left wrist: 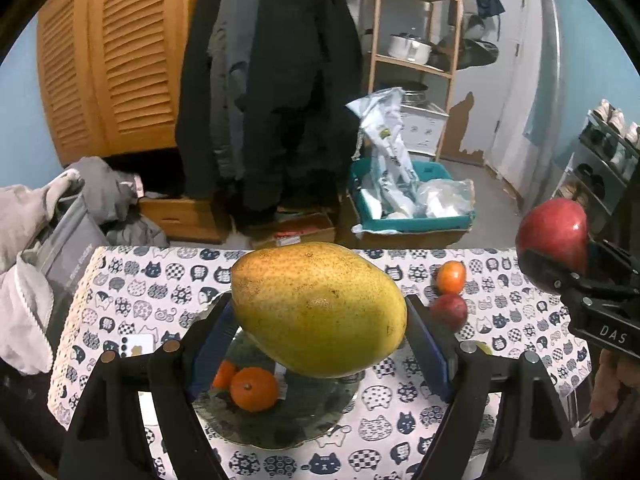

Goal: Organize fruits
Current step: 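Carry the mango and apple over the green glass bowl with both tools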

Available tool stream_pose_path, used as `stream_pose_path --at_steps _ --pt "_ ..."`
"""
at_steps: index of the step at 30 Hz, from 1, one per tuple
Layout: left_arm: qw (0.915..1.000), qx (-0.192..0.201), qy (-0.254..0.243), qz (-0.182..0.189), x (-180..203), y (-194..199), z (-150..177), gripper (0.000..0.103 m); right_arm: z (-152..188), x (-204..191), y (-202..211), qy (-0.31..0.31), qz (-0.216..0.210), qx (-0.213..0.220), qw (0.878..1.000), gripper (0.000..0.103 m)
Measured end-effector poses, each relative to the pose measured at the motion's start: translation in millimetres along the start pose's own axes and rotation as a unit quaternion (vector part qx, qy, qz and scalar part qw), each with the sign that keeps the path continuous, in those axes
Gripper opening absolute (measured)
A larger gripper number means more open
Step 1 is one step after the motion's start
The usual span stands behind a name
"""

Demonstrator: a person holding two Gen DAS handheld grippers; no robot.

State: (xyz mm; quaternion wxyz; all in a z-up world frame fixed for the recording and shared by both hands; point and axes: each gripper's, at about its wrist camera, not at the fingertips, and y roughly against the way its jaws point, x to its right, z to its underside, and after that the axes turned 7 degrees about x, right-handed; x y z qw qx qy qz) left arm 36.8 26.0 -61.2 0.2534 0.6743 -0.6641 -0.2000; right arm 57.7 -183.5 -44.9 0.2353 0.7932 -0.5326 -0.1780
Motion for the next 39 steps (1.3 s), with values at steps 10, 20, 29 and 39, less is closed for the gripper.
stream_pose_path --at_steps 10,20,29,39 --pt "0.9994 -0.012 0.026 -0.022 -41.1 -9.4 6.0 0.083 -11.4 -40.0 -31.3 0.012 -0.029 -0.012 0.999 0.074" --pt "0.9975 -0.035 0.048 -0.038 -77.2 -23.6 15.6 0.083 -15.3 -79.6 -63.5 0.021 -0.055 -0.033 0.998 0.074" --pt "0.9957 -0.063 0.05 -0.046 -96.3 -53.4 27.3 0.083 -11.1 -103.2 -100.5 0.022 -0.073 -0.063 0.995 0.074" --pt "0.9877 -0.128 0.074 -0.051 -118.3 -109.7 56.0 0.083 14.2 -115.1 -153.9 0.016 -0.084 -0.122 0.989 0.074"
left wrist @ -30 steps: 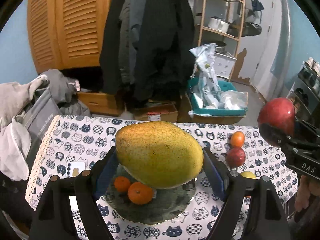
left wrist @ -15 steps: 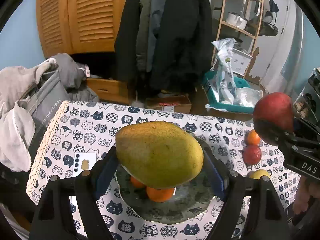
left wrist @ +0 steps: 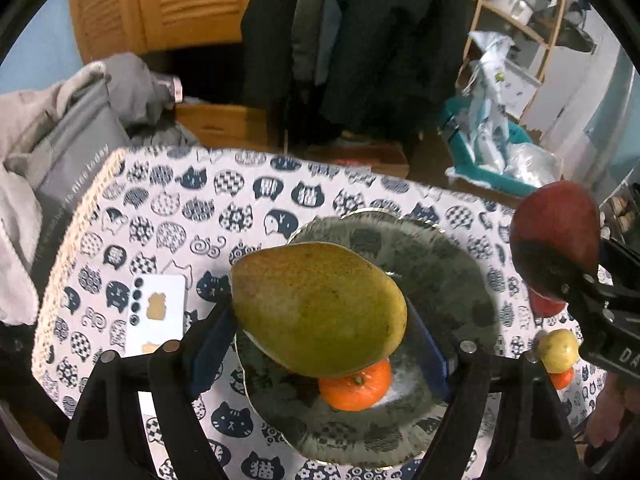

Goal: Organize fruits
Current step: 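Carry the mango and apple over the green glass bowl with both tools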

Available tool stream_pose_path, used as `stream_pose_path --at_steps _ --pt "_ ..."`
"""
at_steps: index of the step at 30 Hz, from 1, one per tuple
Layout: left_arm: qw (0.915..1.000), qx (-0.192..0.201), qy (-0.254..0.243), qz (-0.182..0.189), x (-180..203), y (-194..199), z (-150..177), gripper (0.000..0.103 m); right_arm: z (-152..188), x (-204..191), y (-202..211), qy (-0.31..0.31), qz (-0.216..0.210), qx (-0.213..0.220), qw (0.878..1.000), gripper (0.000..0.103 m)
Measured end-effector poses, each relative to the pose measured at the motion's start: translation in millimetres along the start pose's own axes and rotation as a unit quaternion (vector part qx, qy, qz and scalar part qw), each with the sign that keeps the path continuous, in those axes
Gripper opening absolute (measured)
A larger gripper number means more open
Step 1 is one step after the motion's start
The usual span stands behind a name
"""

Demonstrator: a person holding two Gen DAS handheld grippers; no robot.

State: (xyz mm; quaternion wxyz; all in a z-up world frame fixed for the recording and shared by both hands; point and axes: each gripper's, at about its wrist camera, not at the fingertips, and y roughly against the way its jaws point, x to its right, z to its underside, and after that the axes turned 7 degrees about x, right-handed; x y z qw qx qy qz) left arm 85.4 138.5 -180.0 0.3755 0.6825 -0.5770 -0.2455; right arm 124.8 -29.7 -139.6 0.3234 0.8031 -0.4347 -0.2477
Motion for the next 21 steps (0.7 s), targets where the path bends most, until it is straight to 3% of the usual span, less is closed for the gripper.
stream_pose_path --at_steps 15,21 --pt "0.9979 -0.064 0.012 -0.001 -9.4 -59.4 17.3 0.083 23.9 5.7 -55.5 0.001 -0.004 -0.056 0.998 0.074" --pt "0.9977 -0.067 0.007 -0.005 -6.1 -65.3 14.5 0.083 28.3 8.7 -58.4 -0.001 -0.004 -0.063 0.998 0.074"
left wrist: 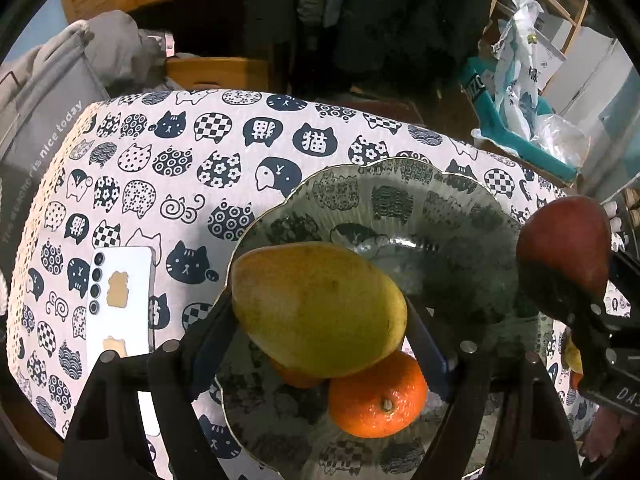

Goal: Organize fruits
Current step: 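Lower the mango and apple into the bowl and open both tools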

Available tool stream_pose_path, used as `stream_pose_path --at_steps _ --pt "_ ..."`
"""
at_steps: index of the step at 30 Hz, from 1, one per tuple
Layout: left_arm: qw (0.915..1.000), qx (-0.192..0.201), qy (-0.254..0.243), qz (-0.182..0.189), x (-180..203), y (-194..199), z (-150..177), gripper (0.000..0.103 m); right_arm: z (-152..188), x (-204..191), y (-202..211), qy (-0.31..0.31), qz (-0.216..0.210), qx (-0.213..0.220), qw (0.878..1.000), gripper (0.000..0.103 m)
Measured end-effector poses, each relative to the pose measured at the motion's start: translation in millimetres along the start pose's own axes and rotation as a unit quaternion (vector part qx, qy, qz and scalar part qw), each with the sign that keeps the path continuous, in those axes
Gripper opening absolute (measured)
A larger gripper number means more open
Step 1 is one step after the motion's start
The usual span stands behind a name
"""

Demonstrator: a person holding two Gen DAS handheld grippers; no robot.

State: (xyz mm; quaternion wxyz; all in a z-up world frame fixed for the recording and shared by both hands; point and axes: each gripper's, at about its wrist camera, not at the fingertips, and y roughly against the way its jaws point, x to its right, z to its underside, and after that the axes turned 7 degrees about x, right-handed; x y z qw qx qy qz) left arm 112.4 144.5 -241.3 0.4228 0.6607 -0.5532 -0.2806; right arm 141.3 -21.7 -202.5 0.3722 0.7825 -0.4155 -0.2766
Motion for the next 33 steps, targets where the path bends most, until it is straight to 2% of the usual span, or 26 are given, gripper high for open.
stream_pose_path --at_steps 23,33 --pt "0.9998 -0.021 -0.002 -0.004 1.6 -13.0 -0.2 0.084 3.3 8.3 3.6 -0.024 0.001 -0.005 1.0 0.074" --pt "0.9998 -0.012 0.013 -0.01 -8.4 17.2 1.6 0.084 5.2 -3.8 -13.9 -0.017 -0.015 -0.029 0.999 0.074"
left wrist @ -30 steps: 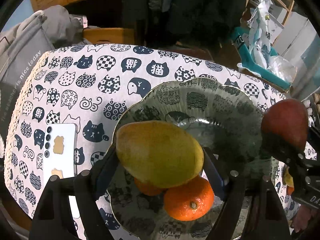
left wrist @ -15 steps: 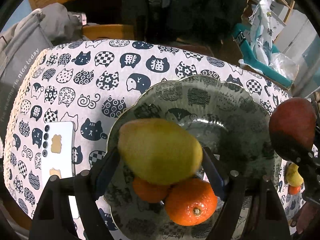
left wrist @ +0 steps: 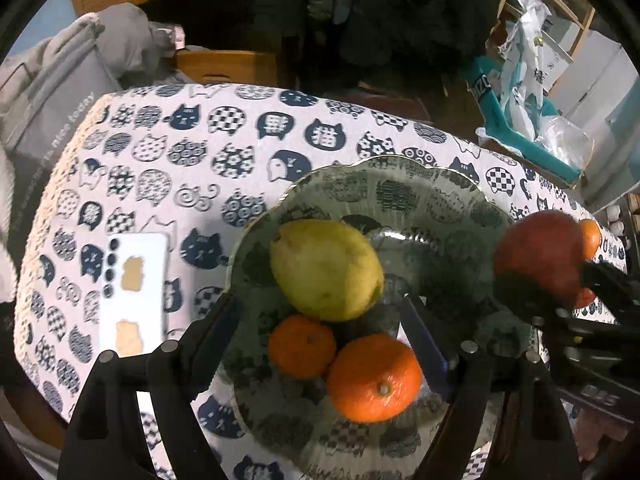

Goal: Organize fruits
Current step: 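Lower the mango and apple into the bowl and open both tools, then withdraw both open tools from the bowl toward the remaining fruit row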

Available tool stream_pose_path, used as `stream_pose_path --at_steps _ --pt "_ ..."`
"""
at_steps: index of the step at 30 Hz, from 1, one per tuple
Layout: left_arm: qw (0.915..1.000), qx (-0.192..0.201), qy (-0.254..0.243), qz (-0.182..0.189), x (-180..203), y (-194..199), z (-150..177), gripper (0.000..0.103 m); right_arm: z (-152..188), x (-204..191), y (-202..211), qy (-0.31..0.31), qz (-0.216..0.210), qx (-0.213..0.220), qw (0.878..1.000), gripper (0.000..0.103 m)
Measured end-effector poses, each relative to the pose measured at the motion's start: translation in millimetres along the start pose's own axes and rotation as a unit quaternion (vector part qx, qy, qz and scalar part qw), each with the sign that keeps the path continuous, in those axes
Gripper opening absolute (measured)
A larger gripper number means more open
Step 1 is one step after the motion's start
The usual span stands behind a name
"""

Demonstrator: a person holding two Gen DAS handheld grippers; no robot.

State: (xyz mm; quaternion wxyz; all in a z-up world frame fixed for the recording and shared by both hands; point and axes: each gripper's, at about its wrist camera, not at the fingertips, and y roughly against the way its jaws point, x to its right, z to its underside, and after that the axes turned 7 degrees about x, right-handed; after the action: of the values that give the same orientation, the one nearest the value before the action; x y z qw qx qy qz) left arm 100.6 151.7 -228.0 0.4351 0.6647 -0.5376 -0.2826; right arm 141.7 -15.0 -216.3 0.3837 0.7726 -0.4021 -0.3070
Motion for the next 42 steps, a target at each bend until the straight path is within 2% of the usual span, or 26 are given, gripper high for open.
stream_pose_path --at_steps 8,17,19,29,35,42 --pt "0.9993 0.013 0.029 -0.02 -26.3 23.2 8.1 0.084 4.4 -15.7 -27.7 0.013 -0.002 -0.036 0.999 0.074" --pt "0.9987 0.008 0.035 -0.035 -40.3 27.4 16.4 0.084 13.0 -33.3 -52.7 0.033 0.003 -0.071 0.997 0.075" --pt "0.9986 0.008 0.04 -0.033 -42.4 29.5 16.5 0.084 13.6 -36.4 -55.9 0.042 0.015 -0.073 0.996 0.076" --pt "0.9982 0.023 0.049 -0.025 -44.8 45.8 13.1 0.084 -4.2 -37.4 -32.7 0.027 0.005 -0.036 0.999 0.081" --pt "0.9979 0.042 0.046 -0.015 -37.3 65.8 11.8 0.084 -16.2 -31.9 1.3 0.02 0.008 0.001 1.0 0.081" --pt "0.9974 0.069 0.02 0.0 -16.1 95.1 13.1 0.084 -23.7 -25.9 49.4 0.022 0.02 0.047 0.998 0.081"
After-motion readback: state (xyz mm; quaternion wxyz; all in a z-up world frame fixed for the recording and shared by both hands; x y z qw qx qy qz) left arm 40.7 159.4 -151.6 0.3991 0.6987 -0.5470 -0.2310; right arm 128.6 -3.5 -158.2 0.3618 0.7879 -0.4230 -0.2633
